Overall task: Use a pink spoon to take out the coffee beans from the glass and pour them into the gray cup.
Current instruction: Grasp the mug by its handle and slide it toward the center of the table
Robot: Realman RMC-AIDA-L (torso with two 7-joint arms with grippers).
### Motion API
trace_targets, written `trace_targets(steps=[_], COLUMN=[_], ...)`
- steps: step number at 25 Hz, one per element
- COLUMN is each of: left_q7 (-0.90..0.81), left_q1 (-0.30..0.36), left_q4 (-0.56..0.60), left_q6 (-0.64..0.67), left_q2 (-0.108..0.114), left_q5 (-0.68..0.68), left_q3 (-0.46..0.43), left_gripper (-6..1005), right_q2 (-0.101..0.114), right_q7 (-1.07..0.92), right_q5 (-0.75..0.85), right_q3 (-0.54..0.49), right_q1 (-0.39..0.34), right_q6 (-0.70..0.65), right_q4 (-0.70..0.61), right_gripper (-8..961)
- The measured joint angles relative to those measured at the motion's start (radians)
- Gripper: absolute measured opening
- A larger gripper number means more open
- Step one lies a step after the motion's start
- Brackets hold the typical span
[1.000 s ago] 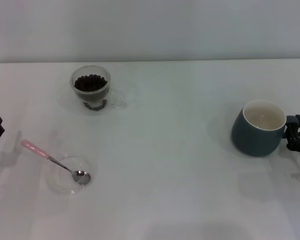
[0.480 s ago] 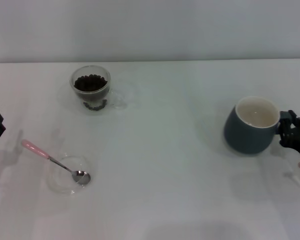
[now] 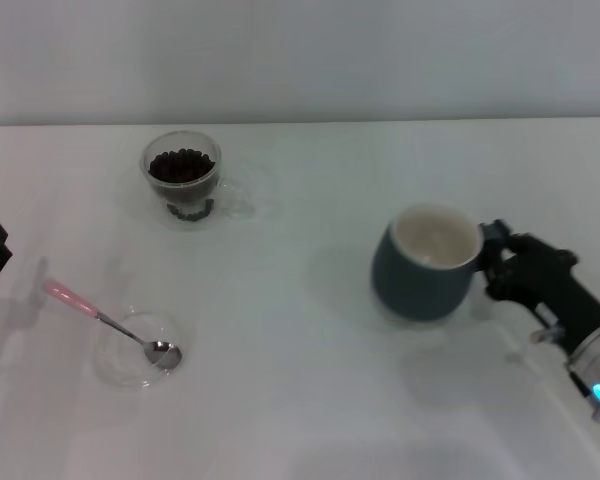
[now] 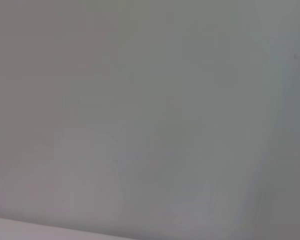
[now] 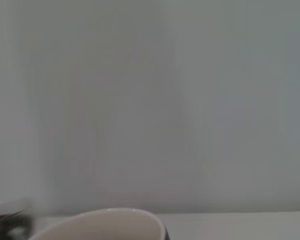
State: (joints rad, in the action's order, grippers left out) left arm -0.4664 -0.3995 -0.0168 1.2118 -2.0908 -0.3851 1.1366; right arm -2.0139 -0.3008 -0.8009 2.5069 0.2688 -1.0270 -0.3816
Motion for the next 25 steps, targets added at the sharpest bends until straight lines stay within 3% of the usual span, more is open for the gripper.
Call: trace_targets(steps=[6, 25], left_q7=[-0.001, -0.002], left_q1=[-0.002, -0.002], left_q4=[0.000, 0.009], left_q6=[0.000, 0.000], left_q2=[0.000, 0.002], left_q5=[0.000, -0.002], left_q3=[0.000, 0.000], left_gripper=[876, 876], right_q2=[0.000, -0.002], right_q7=[0.002, 0.001], right_q5=[0.116, 0.137], right_q3=[0.015, 0.084], right_q1=[0.004, 0.002], right_q6=[0.004, 0.043], right_q4=[-0.015, -0.033], right_gripper=[175, 180])
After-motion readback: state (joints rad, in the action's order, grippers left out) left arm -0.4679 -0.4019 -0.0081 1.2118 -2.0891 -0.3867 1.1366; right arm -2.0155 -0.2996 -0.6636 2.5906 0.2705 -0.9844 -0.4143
